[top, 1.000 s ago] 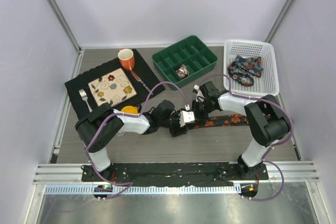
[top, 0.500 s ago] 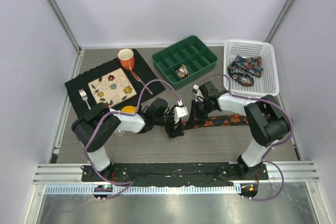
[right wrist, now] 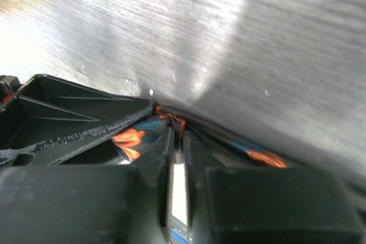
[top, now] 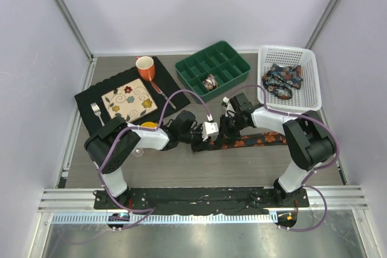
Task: Roll the ties
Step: Roll the tie at the center of the board.
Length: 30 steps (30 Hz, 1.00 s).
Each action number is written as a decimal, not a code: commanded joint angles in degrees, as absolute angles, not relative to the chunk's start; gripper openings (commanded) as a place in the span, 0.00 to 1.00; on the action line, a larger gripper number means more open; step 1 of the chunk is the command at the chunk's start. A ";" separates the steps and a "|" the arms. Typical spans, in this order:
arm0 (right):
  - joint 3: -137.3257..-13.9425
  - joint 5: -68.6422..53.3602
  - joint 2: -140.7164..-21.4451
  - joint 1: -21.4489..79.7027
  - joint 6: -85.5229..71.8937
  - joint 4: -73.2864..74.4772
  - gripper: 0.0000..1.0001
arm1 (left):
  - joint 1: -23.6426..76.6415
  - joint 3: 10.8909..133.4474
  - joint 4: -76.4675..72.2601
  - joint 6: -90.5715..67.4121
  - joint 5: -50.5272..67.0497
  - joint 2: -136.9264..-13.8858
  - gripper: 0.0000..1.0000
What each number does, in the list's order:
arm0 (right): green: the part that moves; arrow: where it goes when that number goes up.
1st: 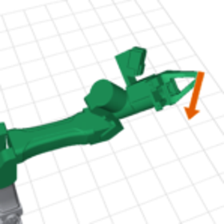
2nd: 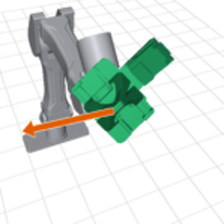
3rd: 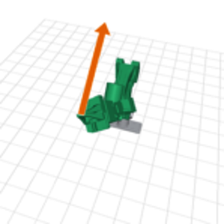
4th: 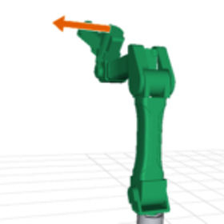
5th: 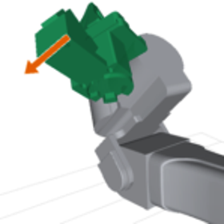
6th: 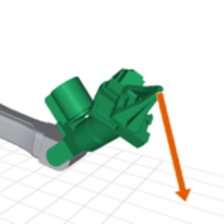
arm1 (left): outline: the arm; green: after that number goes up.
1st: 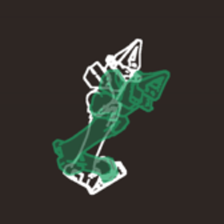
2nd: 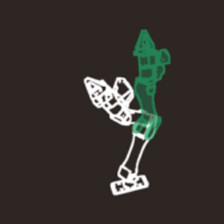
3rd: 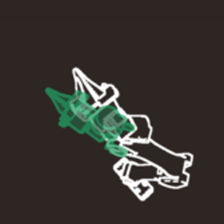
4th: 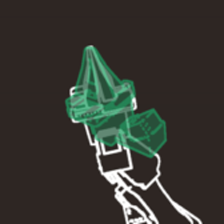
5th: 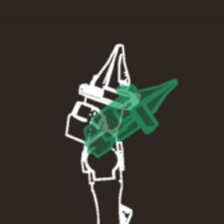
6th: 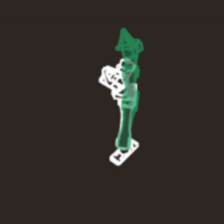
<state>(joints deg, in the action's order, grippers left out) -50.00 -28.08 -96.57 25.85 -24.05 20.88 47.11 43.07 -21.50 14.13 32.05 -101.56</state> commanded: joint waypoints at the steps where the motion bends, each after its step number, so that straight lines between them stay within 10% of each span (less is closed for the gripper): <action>1: -53.34 -24.52 -90.89 25.31 -22.76 25.13 0.25 | 46.76 41.76 -8.29 20.21 34.63 -96.95 0.11; 6: -54.75 -23.91 -86.67 23.99 -21.19 31.01 0.42 | 46.41 40.96 -2.64 22.68 35.68 -93.70 0.10; 30: -52.56 -39.38 -95.26 29.53 -36.83 17.14 0.47 | 46.76 42.80 -0.88 22.15 26.98 -95.01 0.09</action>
